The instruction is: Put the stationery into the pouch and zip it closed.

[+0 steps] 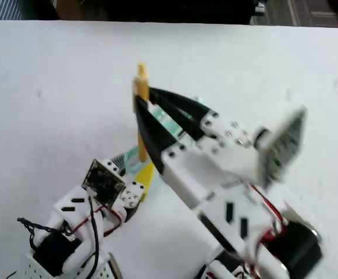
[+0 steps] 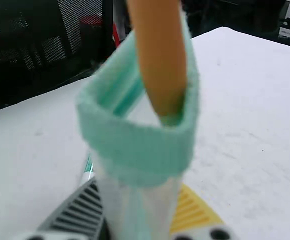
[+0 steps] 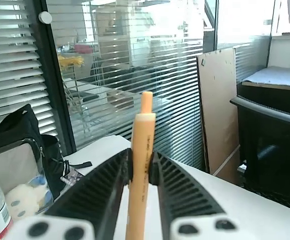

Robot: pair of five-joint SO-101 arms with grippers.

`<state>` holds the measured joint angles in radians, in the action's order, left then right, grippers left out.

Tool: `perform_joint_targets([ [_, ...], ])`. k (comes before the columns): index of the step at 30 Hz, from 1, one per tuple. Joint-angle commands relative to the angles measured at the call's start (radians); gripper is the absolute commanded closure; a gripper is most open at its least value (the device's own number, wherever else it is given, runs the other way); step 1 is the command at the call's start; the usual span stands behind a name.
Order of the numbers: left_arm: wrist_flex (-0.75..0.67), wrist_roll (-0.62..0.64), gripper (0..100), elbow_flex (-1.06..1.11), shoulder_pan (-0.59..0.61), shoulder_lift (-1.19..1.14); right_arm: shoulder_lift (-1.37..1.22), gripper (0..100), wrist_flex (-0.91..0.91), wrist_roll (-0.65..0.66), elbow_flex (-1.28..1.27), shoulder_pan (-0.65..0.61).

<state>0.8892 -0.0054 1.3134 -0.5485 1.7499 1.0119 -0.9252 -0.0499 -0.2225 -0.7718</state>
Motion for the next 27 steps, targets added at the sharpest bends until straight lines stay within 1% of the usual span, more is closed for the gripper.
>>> perform_joint_targets([
  [1, -0.046, 0.011, 98, -0.031, 0.027, 0.005, 0.031, 98.2, -0.085, 0.117, 0.009, -0.028],
  [3, -0.044, 0.011, 98, -0.031, 0.027, 0.005, 0.047, 98.2, -0.142, 0.189, 0.009, -0.076],
  [6, -0.044, 0.011, 98, -0.031, 0.027, 0.005, 0.048, 98.2, -0.225, 0.262, 0.008, -0.14],
  [9, -0.041, 0.011, 98, -0.031, 0.027, 0.005, 0.048, 98.2, -0.248, 0.293, 0.008, -0.15],
  [13, -0.038, 0.006, 97, -0.029, 0.027, 0.005, 0.048, 98.2, -0.248, 0.296, 0.008, -0.15],
  [14, -0.034, 0.006, 96, -0.029, 0.028, 0.005, 0.048, 98.2, -0.246, 0.296, 0.008, -0.15],
  [16, -0.003, 0.012, 87, -0.034, 0.028, 0.005, 0.048, 97.6, -0.245, 0.296, 0.008, -0.148],
  [18, 0.029, 0.064, 77, -0.032, 0.028, 0.005, 0.048, 91.3, -0.249, 0.29, 0.008, -0.131],
  [19, 0.044, 0.109, 75, -0.035, 0.03, 0.005, 0.048, 85.9, -0.251, 0.29, 0.008, -0.124],
  [20, 0.055, 0.133, 75, -0.043, 0.036, 0.005, 0.048, 80.7, -0.251, 0.29, 0.008, -0.119],
  [21, 0.058, 0.126, 75, -0.049, 0.045, 0.004, 0.048, 76.0, -0.251, 0.29, 0.008, -0.117],
  [22, 0.057, 0.115, 76, -0.051, 0.054, 0.004, 0.048, 73.5, -0.252, 0.29, 0.008, -0.117],
  [24, 0.054, 0.114, 76, -0.049, 0.074, 0.004, 0.048, 73.7, -0.252, 0.29, 0.008, -0.117],
  [27, 0.054, 0.112, 77, -0.049, 0.074, 0.004, 0.053, 77.6, -0.249, 0.292, 0.008, -0.116],
])
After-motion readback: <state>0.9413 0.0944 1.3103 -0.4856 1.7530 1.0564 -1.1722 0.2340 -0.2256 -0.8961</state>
